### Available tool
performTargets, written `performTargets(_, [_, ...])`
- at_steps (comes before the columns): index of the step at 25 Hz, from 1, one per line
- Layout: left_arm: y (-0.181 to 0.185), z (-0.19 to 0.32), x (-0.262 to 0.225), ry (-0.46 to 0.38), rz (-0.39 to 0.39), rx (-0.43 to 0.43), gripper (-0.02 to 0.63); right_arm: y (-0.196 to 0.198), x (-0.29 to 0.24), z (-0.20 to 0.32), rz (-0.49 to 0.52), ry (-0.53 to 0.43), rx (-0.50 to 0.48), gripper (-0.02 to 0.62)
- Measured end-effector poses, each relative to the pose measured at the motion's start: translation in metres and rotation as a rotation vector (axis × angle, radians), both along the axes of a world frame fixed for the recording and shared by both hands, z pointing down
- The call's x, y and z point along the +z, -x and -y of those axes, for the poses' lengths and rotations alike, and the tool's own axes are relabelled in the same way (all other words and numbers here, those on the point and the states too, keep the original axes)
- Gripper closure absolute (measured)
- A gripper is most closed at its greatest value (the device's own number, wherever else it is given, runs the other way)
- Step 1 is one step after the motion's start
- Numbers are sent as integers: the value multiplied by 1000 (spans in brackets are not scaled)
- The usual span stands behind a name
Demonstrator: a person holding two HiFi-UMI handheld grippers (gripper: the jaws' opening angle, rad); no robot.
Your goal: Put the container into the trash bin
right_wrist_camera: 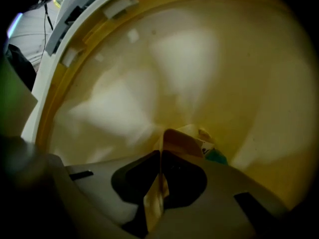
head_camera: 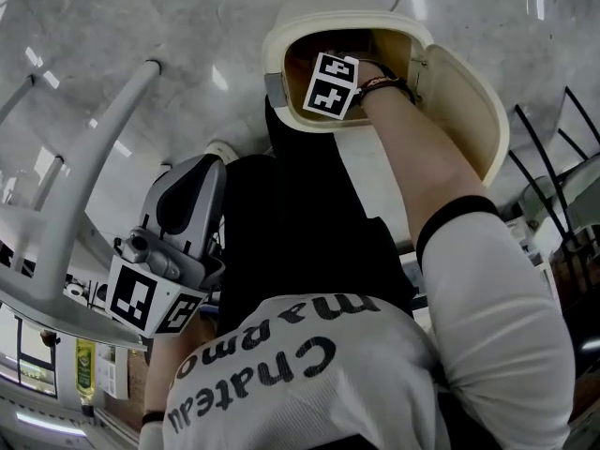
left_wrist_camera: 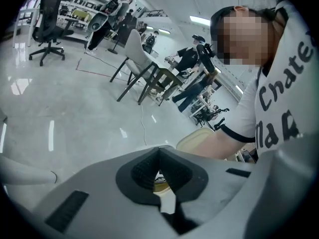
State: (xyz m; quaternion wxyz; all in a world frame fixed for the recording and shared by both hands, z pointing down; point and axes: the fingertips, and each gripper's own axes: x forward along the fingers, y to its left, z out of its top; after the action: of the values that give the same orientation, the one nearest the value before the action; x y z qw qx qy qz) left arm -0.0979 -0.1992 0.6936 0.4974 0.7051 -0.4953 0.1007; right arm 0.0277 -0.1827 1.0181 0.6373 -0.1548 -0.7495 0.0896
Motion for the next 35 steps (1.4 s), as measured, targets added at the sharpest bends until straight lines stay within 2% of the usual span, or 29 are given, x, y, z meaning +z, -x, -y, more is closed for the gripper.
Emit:
performTargets(4, [-2, 0, -6, 6, 0, -22, 583, -8, 3, -4, -28, 0, -8, 554])
performTargets(9, [-4, -4, -15, 22, -12, -45, 583, -8, 0, -3, -61, -11, 32, 554])
performTargets(12, [2, -1, -28, 2, 4, -51, 583, -7, -10, -3, -73, -27, 53, 554])
performTargets(17, [7, 11, -62, -67, 25, -53, 583, 1, -48, 17, -60, -72, 177, 554])
performTargets(19, [7, 20, -77, -132, 39, -38, 583, 7, -68, 45, -44, -126, 272, 554])
performTargets(22, [9, 26, -113, -208, 63, -18, 583, 6, -115, 62, -32, -141, 470, 554])
performTargets(25, [12, 30, -155, -271, 64, -24, 583, -6, -171, 67, -17, -145, 704, 554])
performTargets(30, [5, 10, -219, -326, 12, 7, 583, -42, -267, 50, 7, -161, 1117, 555])
performTargets(33, [3, 10, -248, -395, -12, 6, 583, -49, -324, 66, 115, -187, 1319, 555])
performTargets(35, [3, 9, -269, -447, 3, 23, 583, -47, -362, 75, 213, -173, 1429, 555])
